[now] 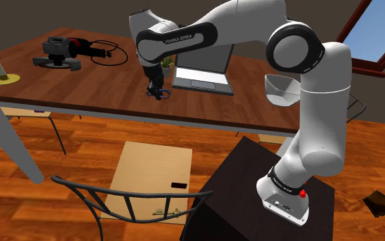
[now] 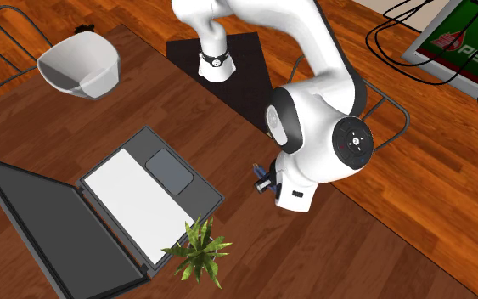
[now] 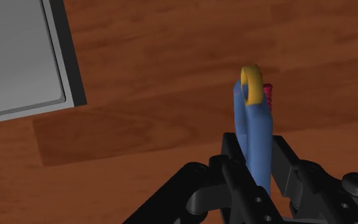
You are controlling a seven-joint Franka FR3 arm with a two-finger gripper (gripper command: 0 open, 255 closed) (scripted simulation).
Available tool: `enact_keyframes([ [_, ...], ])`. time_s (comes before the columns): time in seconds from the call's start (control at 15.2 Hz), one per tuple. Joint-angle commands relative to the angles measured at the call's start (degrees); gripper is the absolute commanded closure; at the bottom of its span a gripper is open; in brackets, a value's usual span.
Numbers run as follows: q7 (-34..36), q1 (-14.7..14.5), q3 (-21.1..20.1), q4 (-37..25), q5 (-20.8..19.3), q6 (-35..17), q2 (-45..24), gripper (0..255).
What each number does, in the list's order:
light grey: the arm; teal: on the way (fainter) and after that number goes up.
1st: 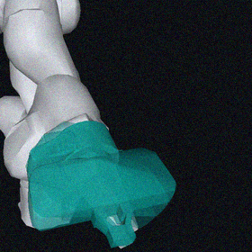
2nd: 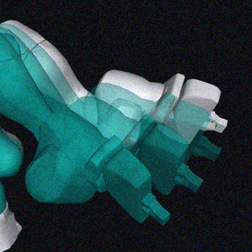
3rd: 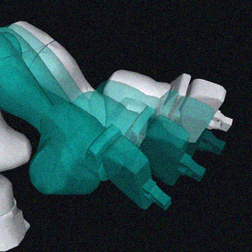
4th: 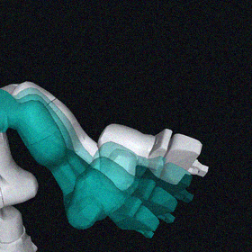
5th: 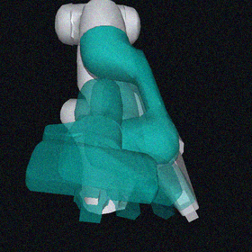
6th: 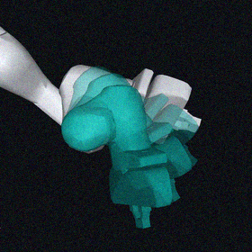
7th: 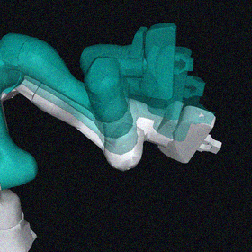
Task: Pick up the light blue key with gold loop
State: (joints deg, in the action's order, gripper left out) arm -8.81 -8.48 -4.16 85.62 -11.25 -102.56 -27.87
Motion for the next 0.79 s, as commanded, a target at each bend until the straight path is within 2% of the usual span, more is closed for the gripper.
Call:
enact_keyframes([
  [0.0,-0.18,0.03,0.01,-0.55,0.05,0.93,0.29,255],
  [0.73,-1.37,-0.18,-0.07,-6.80,0.37,8.53,1.73,255],
])
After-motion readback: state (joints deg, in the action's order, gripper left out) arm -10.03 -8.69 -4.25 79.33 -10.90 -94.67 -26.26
